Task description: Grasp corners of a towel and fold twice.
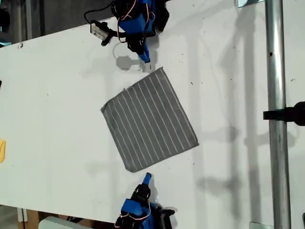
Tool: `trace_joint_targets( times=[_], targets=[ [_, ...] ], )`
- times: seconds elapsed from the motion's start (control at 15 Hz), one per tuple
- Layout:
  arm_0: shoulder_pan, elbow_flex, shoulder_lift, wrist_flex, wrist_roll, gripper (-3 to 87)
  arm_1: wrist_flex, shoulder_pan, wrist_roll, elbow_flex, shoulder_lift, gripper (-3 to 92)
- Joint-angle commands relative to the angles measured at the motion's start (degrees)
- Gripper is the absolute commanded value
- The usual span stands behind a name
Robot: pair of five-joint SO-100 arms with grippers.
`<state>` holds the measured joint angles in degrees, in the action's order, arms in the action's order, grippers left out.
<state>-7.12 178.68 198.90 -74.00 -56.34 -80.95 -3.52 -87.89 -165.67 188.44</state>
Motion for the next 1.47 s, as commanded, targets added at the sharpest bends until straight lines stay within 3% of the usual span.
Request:
trace_joint_targets(
  times=[0.0, 0.67, 0.73, 0.8, 0.87, 0.93, 1.07, 1.13, 1.2, 1.4],
  targets=[
    [-0.9, 0.1, 0.3, -0.2, 0.3, 1.8, -0.1, 0.7, -0.4, 0.7, 0.1, -0.2],
    [-1.5, 0.1, 0.3, -0.2, 0.3, 1.8, 1.9, 3.8, 0.4, 1.8, 0.1, -0.2],
    [-1.7, 0.1, 0.3, 0.3, -3.4, 1.8, 1.9, 4.1, 0.4, 2.4, 0.1, -0.2],
    [-2.6, 0.1, 0.2, -0.4, -29.4, 2.1, 2.1, 4.4, 0.4, 3.0, 0.1, -0.2],
    [-2.1, 0.0, 0.3, 1.6, -35.9, 2.1, 2.1, 4.6, 0.8, 3.9, 0.1, -0.2],
    [-0.4, -0.1, 0.3, -0.4, -32.3, -1.1, 2.0, 4.7, 1.4, 5.0, 0.1, -0.2],
    [-0.6, -0.2, 0.3, 1.1, -45.9, -2.3, 1.5, 5.3, 2.4, 7.7, 0.1, -0.3],
    [-0.7, -0.5, 0.3, 3.8, -45.2, 0.8, 1.1, 5.5, 3.5, 9.8, -1.0, -0.3],
    [-0.4, -2.4, 0.3, 7.5, -40.4, -2.6, 0.9, 5.6, 5.0, 12.7, -3.9, -0.3],
    [2.3, -10.5, -2.8, 3.3, -48.3, -2.8, 1.1, 5.4, 11.2, 23.6, -18.2, -0.3]
  ],
)
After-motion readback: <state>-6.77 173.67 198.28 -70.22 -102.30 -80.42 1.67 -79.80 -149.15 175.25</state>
